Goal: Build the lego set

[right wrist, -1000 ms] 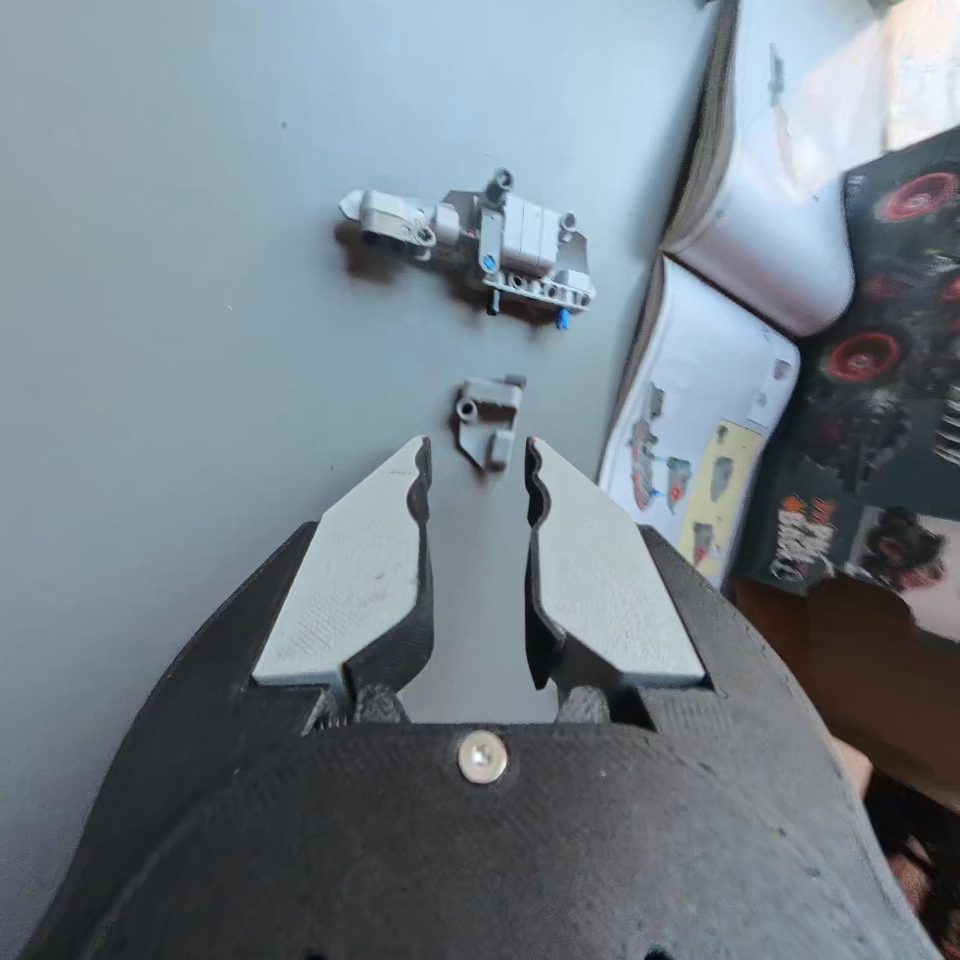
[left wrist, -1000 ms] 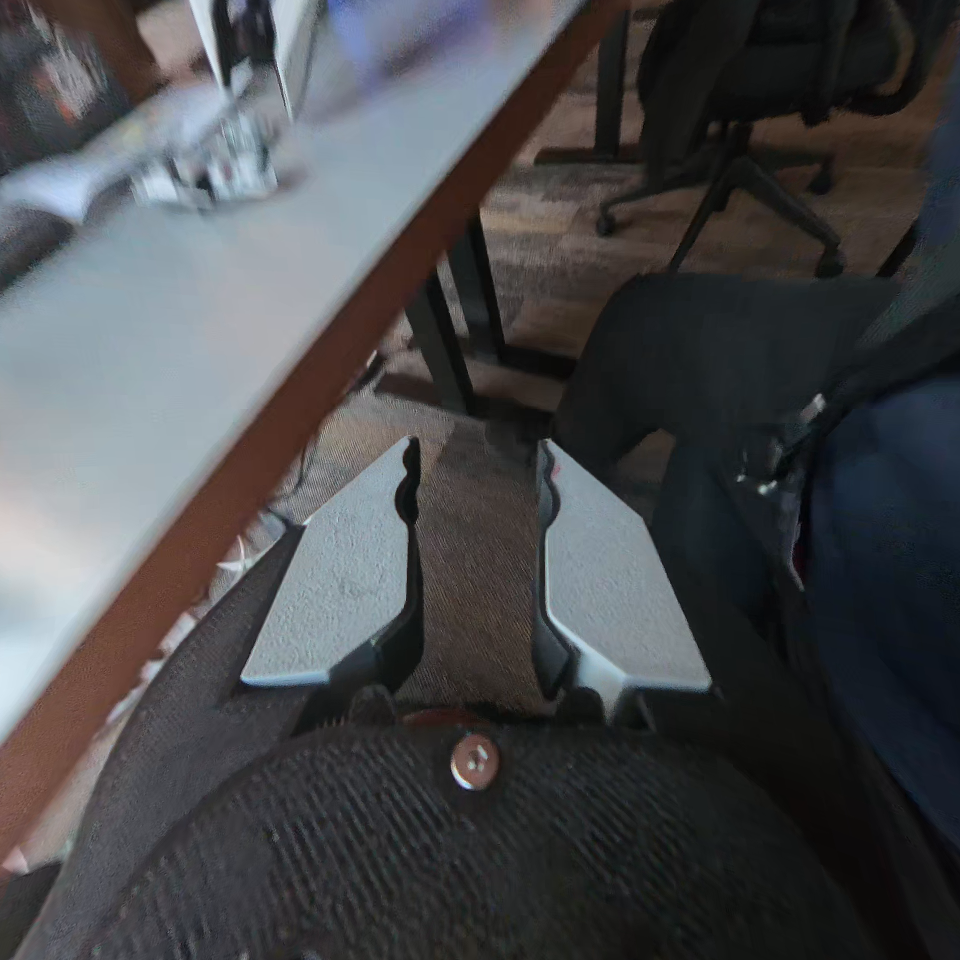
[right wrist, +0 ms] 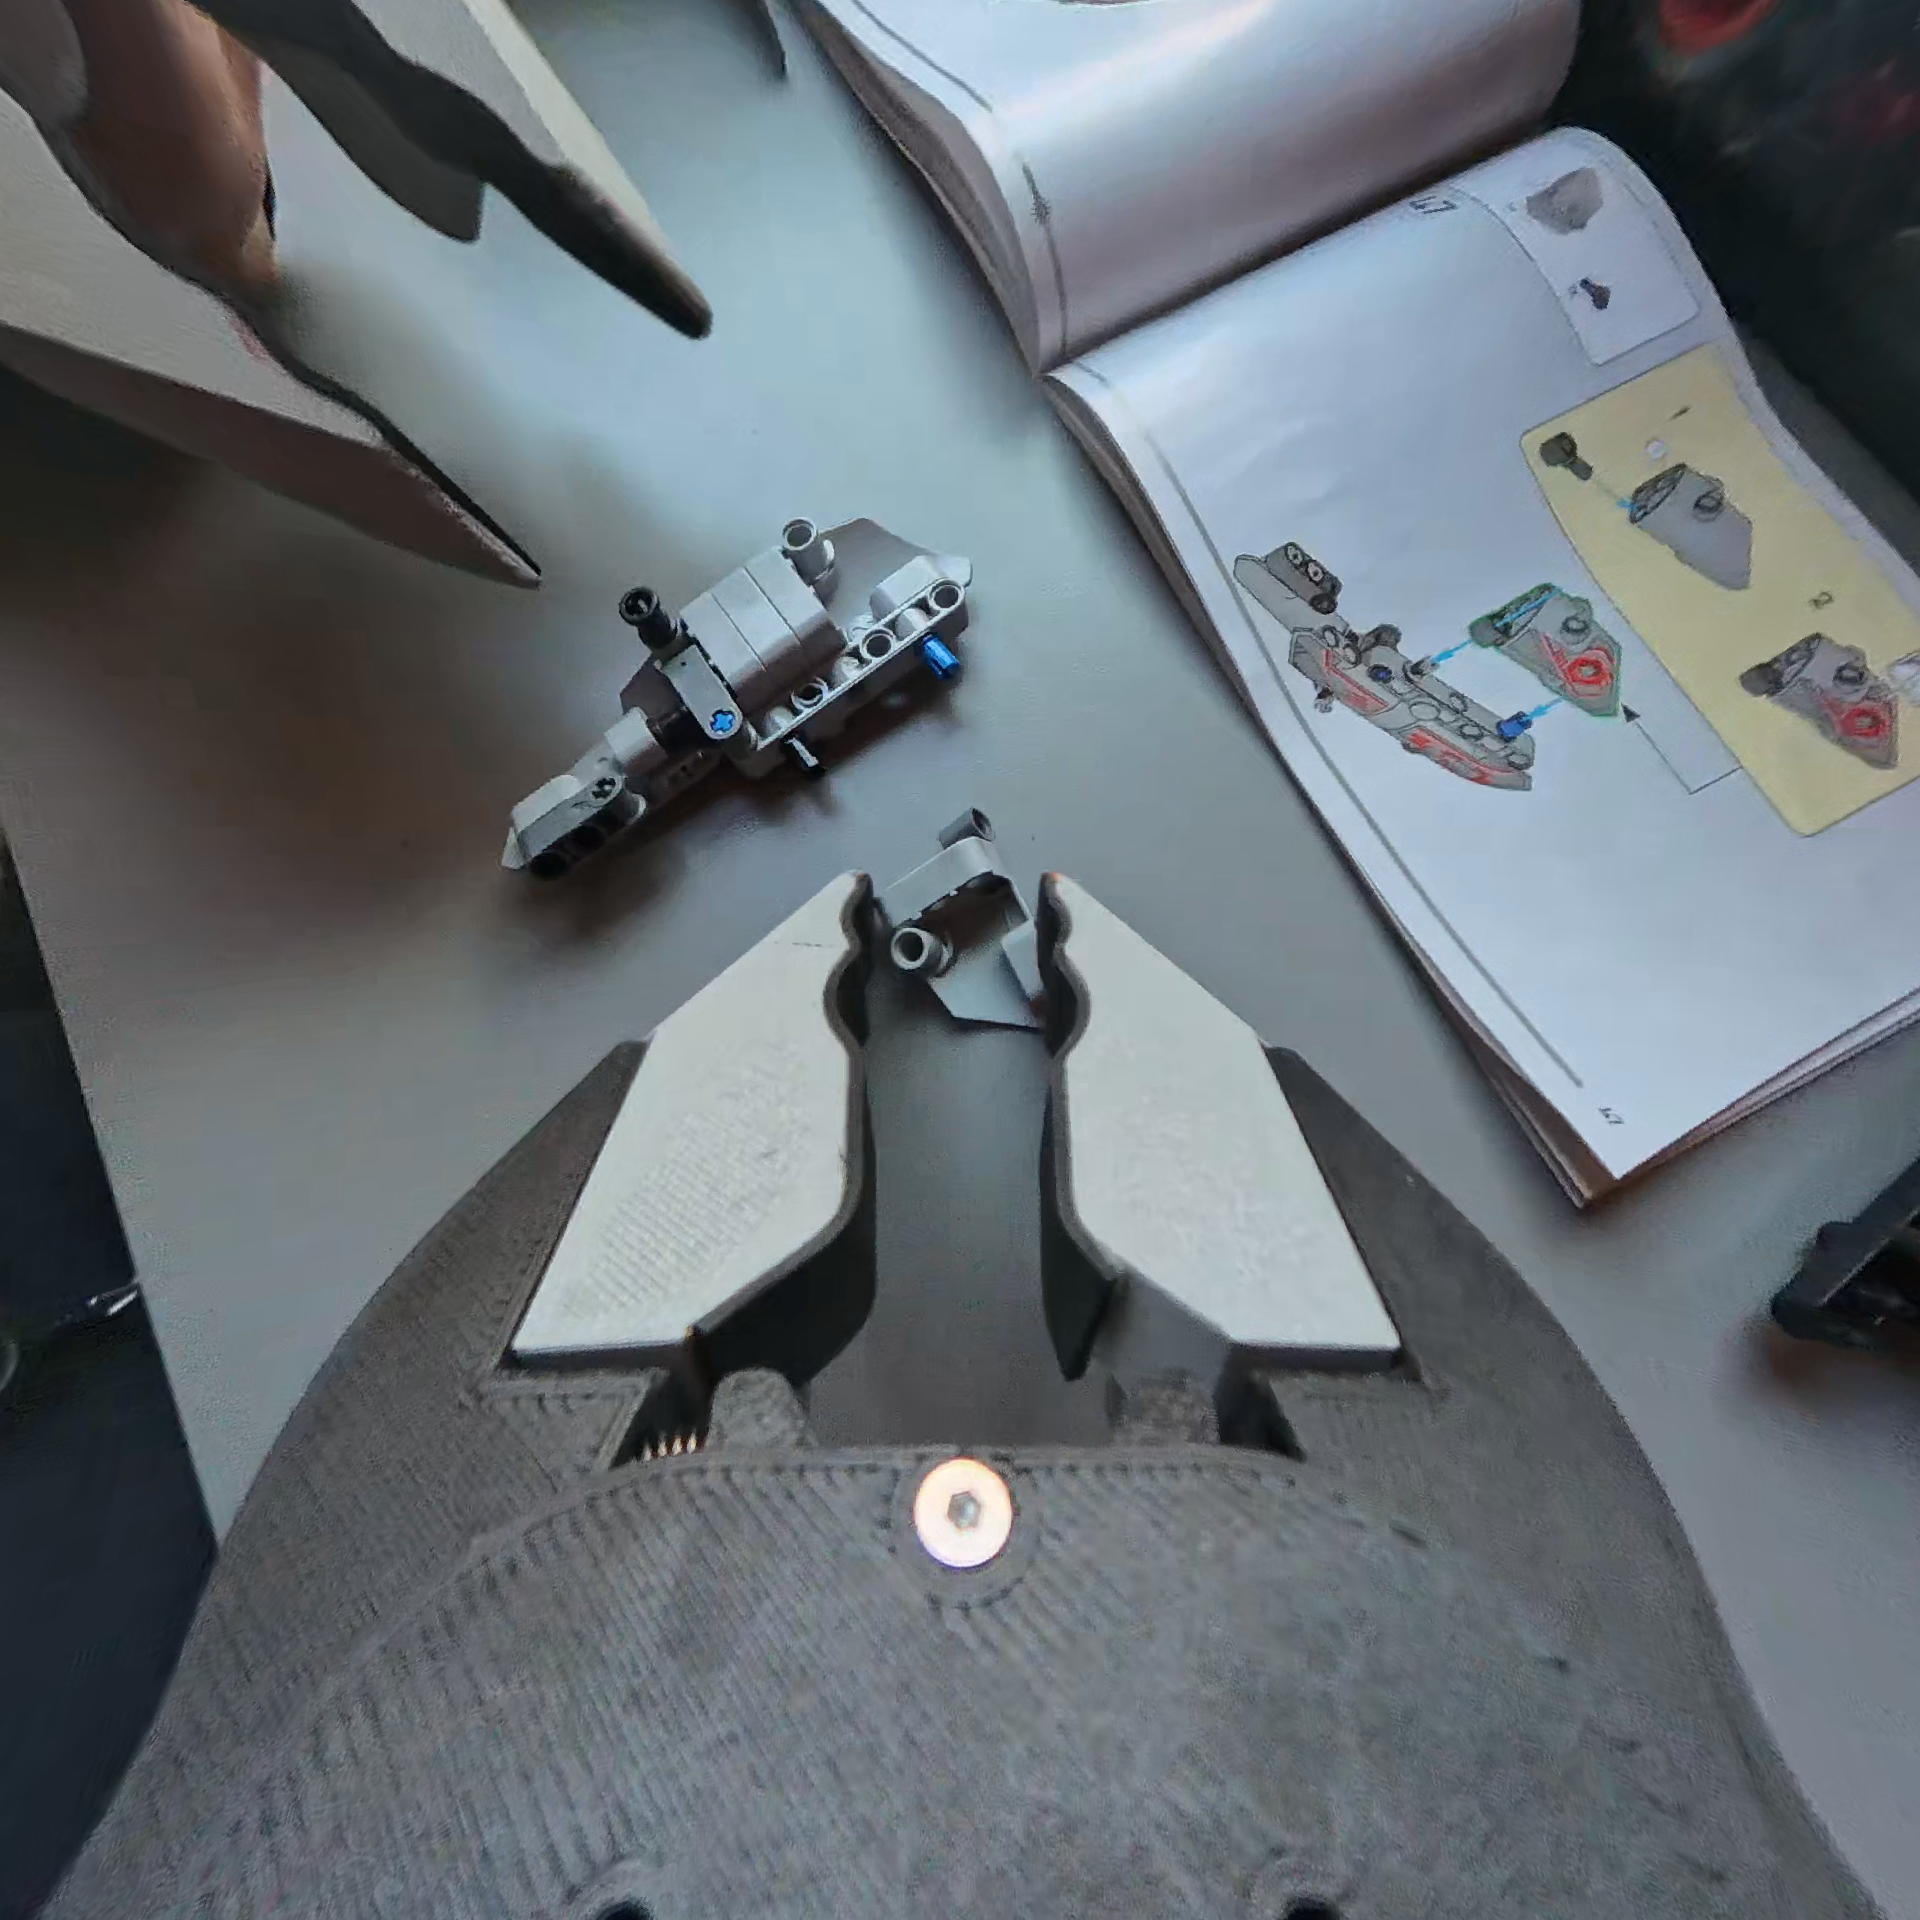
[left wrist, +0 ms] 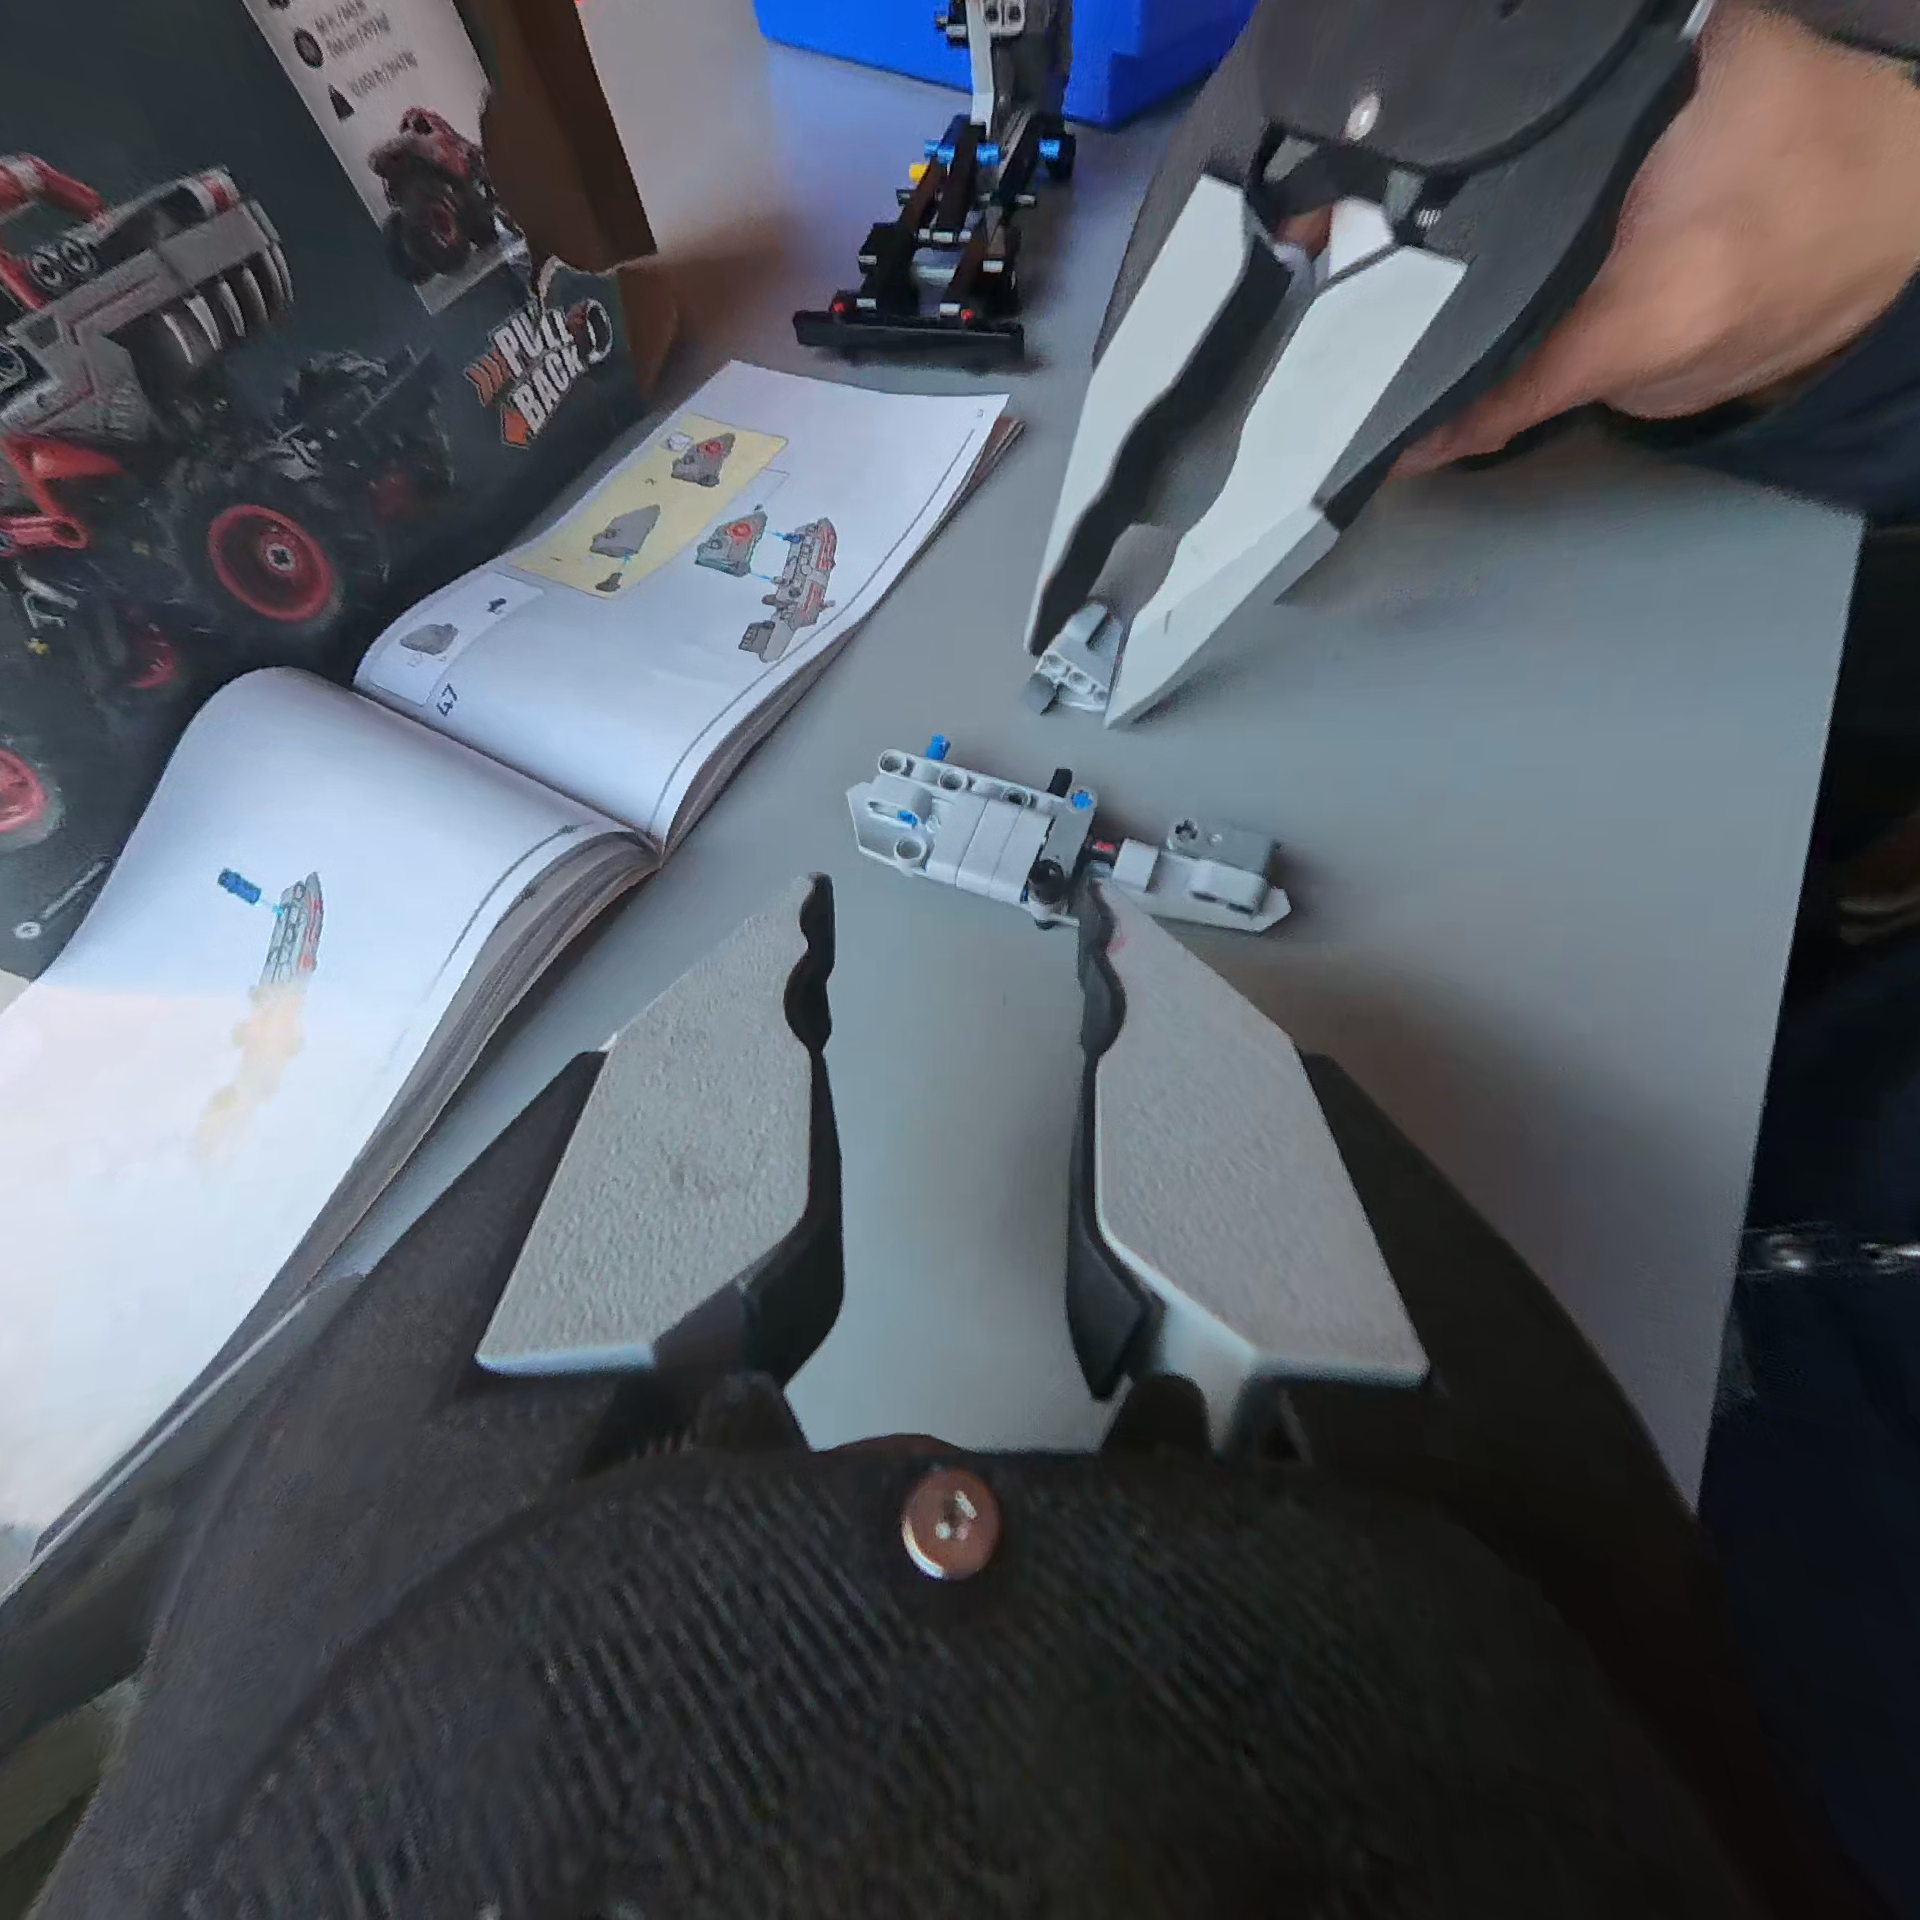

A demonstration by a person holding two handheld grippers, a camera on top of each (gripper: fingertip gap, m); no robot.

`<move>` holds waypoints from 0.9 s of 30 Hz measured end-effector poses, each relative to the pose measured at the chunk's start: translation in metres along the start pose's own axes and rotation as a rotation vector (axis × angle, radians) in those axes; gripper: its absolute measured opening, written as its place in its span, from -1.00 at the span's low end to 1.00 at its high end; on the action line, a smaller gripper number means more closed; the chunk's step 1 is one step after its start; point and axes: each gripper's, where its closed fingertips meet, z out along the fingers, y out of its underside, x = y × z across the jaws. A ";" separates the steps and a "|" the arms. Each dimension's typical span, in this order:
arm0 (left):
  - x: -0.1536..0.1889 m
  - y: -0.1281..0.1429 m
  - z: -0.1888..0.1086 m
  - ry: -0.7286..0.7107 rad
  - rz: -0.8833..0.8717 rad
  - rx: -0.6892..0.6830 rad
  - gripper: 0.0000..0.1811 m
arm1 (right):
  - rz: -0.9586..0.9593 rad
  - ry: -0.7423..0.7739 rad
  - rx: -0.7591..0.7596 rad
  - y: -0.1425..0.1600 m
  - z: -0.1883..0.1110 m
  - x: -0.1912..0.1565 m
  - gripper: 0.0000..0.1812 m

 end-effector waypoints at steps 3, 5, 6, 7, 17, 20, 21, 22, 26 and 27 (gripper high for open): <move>0.003 -0.009 0.000 0.042 -0.014 0.053 -0.55 | -0.081 -0.041 -0.016 0.002 -0.001 -0.002 -0.69; 0.006 -0.008 0.001 0.069 -0.016 0.041 -0.53 | -0.214 -0.137 -0.027 0.005 -0.003 -0.012 -0.69; 0.007 -0.008 0.001 0.070 -0.008 0.040 -0.53 | -0.294 -0.183 -0.030 0.009 -0.006 -0.017 -0.70; 0.008 -0.008 0.001 0.068 0.005 0.042 -0.53 | -0.367 -0.196 -0.027 0.011 -0.009 -0.018 -0.70; 0.015 -0.001 0.012 0.158 0.008 -0.037 -0.53 | -0.113 -0.123 0.065 0.002 -0.036 -0.013 -0.72; 0.008 0.001 0.015 0.167 0.017 -0.064 -0.46 | 0.083 -0.152 0.107 0.002 -0.032 -0.024 -0.58; 0.007 0.003 0.016 0.175 0.019 -0.080 -0.43 | 0.104 -0.120 0.097 0.005 -0.029 -0.020 -0.56; 0.007 0.003 0.018 0.185 0.019 -0.091 -0.42 | 0.105 -0.081 0.082 0.009 -0.025 -0.016 -0.55; 0.007 0.006 0.025 0.214 0.058 -0.150 -0.41 | 0.071 -0.027 0.068 0.009 -0.022 -0.006 -0.74; 0.007 0.008 0.028 0.222 0.073 -0.168 -0.41 | 0.047 -0.036 0.057 0.010 -0.022 -0.006 -0.78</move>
